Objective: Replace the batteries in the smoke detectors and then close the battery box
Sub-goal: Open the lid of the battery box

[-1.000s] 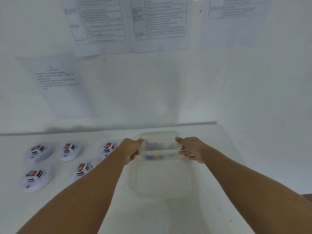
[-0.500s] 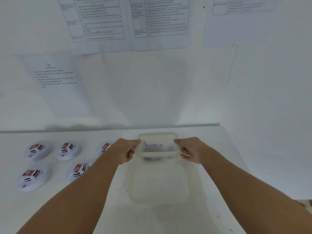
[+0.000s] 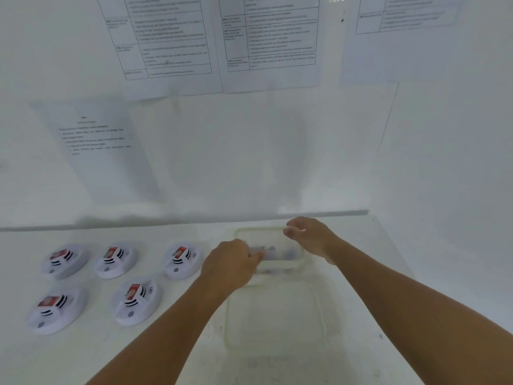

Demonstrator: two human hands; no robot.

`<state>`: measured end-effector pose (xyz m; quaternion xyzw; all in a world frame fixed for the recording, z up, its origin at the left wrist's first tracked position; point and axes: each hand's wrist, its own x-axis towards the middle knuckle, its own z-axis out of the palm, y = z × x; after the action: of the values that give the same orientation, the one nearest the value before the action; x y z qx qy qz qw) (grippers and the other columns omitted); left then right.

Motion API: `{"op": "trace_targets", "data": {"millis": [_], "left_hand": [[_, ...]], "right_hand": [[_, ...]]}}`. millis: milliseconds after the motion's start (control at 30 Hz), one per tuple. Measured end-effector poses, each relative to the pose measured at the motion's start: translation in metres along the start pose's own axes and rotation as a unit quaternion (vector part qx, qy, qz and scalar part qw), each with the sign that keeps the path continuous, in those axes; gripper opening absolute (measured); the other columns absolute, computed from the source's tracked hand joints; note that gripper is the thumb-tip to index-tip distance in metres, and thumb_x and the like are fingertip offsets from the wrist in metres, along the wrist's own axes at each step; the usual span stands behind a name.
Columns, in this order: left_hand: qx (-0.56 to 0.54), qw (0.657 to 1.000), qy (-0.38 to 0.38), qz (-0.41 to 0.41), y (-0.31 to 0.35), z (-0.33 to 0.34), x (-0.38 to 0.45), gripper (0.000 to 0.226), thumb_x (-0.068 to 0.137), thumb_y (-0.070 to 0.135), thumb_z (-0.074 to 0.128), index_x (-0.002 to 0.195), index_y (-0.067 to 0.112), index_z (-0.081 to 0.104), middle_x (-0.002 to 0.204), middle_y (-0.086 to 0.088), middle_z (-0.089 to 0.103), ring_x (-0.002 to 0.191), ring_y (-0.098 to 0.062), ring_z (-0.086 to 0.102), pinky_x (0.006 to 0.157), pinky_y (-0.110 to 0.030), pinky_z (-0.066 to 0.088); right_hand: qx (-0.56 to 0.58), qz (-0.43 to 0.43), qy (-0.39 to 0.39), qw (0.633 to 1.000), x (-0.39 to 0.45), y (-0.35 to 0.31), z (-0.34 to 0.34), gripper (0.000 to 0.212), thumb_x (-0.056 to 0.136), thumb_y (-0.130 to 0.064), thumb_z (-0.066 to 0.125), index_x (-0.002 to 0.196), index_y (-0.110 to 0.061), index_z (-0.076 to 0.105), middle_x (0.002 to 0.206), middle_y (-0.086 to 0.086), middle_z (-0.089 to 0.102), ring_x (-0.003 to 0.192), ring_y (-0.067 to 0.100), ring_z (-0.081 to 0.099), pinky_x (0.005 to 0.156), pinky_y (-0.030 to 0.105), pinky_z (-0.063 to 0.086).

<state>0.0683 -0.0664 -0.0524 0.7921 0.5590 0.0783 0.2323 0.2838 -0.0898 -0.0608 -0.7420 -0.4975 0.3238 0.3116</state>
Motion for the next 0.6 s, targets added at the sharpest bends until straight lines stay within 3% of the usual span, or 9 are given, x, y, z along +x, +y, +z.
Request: {"op": "trace_targets", "data": {"millis": [100, 133, 200, 233, 267, 367, 434, 500, 600], "left_hand": [[-0.001, 1.000, 0.012, -0.015, -0.005, 0.002, 0.012, 0.055, 0.097, 0.058, 0.052, 0.063, 0.015, 0.051, 0.064, 0.002, 0.060, 0.061, -0.021, 0.059, 0.057, -0.030, 0.045], [-0.011, 1.000, 0.015, -0.017, -0.007, 0.001, 0.017, 0.051, 0.100, 0.053, 0.053, 0.066, 0.015, 0.052, 0.068, 0.001, 0.058, 0.065, -0.022, 0.058, 0.059, -0.030, 0.040], [-0.083, 0.996, 0.007, -0.024, -0.012, 0.001, 0.028, 0.038, 0.102, 0.047, 0.055, 0.103, 0.012, 0.068, 0.103, -0.002, 0.069, 0.095, -0.025, 0.065, 0.075, -0.029, 0.043], [-0.124, 0.992, 0.005, -0.031, -0.014, 0.000, 0.032, 0.041, 0.102, 0.044, 0.056, 0.124, 0.011, 0.066, 0.122, -0.003, 0.067, 0.106, -0.023, 0.064, 0.083, -0.030, 0.046], [-0.161, 0.986, 0.003, -0.037, -0.015, 0.000, 0.034, 0.043, 0.101, 0.042, 0.057, 0.133, 0.014, 0.062, 0.129, -0.004, 0.065, 0.108, -0.022, 0.063, 0.086, -0.031, 0.048], [-0.250, 0.966, -0.006, -0.063, -0.022, 0.004, 0.043, 0.039, 0.097, 0.041, 0.066, 0.127, 0.016, 0.062, 0.125, -0.004, 0.065, 0.103, -0.020, 0.064, 0.089, -0.037, 0.054], [-0.291, 0.954, -0.020, -0.070, -0.024, 0.002, 0.046, 0.037, 0.095, 0.039, 0.071, 0.117, 0.009, 0.065, 0.111, -0.005, 0.068, 0.088, -0.018, 0.062, 0.079, -0.035, 0.054], [-0.282, 0.955, -0.049, -0.072, -0.025, -0.004, 0.046, 0.036, 0.093, 0.037, 0.075, 0.102, 0.003, 0.065, 0.093, -0.005, 0.064, 0.073, -0.016, 0.055, 0.061, -0.025, 0.043], [-0.247, 0.960, -0.112, -0.077, -0.025, -0.009, 0.047, 0.039, 0.089, 0.045, 0.077, 0.088, 0.007, 0.066, 0.089, -0.008, 0.070, 0.071, -0.018, 0.057, 0.056, -0.023, 0.034]], "right_hand": [[-0.041, -0.002, 0.041, 0.998, -0.004, 0.006, 0.001, 0.036, 0.096, -0.047, 0.060, 0.098, -0.011, 0.059, 0.098, 0.002, 0.067, 0.090, 0.022, 0.061, 0.077, 0.035, 0.047], [-0.051, 0.004, 0.054, 0.997, -0.007, 0.008, 0.001, 0.038, 0.096, -0.051, 0.059, 0.088, -0.013, 0.056, 0.086, -0.002, 0.063, 0.080, 0.019, 0.058, 0.071, 0.032, 0.044], [-0.056, 0.022, 0.040, 0.997, -0.010, 0.011, 0.003, 0.046, 0.097, -0.055, 0.056, 0.079, -0.012, 0.059, 0.073, -0.004, 0.062, 0.071, 0.017, 0.057, 0.068, 0.030, 0.043], [-0.050, 0.030, 0.022, 0.998, -0.011, 0.013, 0.005, 0.050, 0.096, -0.057, 0.057, 0.080, -0.010, 0.063, 0.075, -0.004, 0.065, 0.071, 0.017, 0.059, 0.069, 0.030, 0.046], [-0.028, 0.041, 0.006, 0.999, -0.011, 0.015, 0.008, 0.050, 0.096, -0.057, 0.058, 0.085, -0.009, 0.065, 0.081, -0.002, 0.068, 0.075, 0.017, 0.063, 0.072, 0.030, 0.048], [0.151, 0.092, -0.030, 0.984, -0.011, 0.014, 0.014, 0.041, 0.095, -0.051, 0.066, 0.109, -0.013, 0.063, 0.105, 0.007, 0.072, 0.087, 0.020, 0.068, 0.079, 0.032, 0.052], [0.234, 0.121, -0.057, 0.963, -0.010, 0.008, 0.017, 0.041, 0.095, -0.048, 0.067, 0.115, -0.013, 0.064, 0.106, 0.007, 0.072, 0.088, 0.021, 0.069, 0.087, 0.034, 0.056], [0.268, 0.130, -0.055, 0.953, -0.008, 0.005, 0.021, 0.042, 0.096, -0.046, 0.068, 0.115, -0.009, 0.067, 0.099, 0.009, 0.072, 0.084, 0.022, 0.067, 0.097, 0.040, 0.055], [0.276, 0.135, -0.033, 0.951, -0.005, 0.006, 0.027, 0.038, 0.095, -0.040, 0.071, 0.114, -0.007, 0.070, 0.111, 0.020, 0.073, 0.095, 0.032, 0.068, 0.100, 0.040, 0.053]]}}
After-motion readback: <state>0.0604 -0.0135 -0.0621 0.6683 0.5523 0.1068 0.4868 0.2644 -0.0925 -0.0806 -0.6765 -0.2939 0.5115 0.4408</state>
